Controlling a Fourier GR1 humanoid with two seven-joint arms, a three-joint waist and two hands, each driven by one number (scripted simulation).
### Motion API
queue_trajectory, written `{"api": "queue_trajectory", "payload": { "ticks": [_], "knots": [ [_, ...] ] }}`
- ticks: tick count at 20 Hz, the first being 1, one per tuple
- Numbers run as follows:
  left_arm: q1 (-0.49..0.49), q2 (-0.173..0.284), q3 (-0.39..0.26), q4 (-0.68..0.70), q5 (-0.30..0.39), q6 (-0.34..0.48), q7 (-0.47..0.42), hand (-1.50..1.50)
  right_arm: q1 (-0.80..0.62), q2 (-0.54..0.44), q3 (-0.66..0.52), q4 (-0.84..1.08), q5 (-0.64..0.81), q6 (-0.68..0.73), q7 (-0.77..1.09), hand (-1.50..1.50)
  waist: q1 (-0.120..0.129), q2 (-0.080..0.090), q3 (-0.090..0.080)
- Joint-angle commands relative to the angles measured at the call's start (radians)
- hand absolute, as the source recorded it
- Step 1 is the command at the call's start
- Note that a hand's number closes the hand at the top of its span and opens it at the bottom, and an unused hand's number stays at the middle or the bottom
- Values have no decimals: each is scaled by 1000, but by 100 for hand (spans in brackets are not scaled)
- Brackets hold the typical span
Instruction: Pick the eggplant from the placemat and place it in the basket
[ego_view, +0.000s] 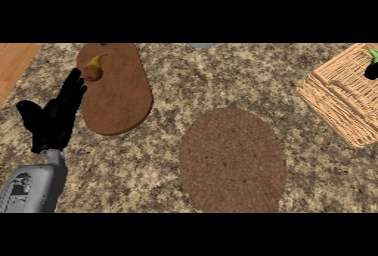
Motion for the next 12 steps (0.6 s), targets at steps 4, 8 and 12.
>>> {"api": "queue_trajectory", "payload": {
  "ticks": [4, 8, 12],
  "knots": [
    [-4, -7, -5, 7, -7, 1, 0, 0, 26, 12, 11, 9, 15, -4, 22, 150, 10, 6, 1],
    [-16, -6, 7, 14, -3, 4, -4, 0, 28, 2, -8, 8, -5, 57, -20, 150, -6, -1, 0],
    [44, 2, 6, -25, 4, -16, -21, 0, 56, -3, -20, 15, -18, 74, -39, 150, 4, 0, 0]
  ]
}}
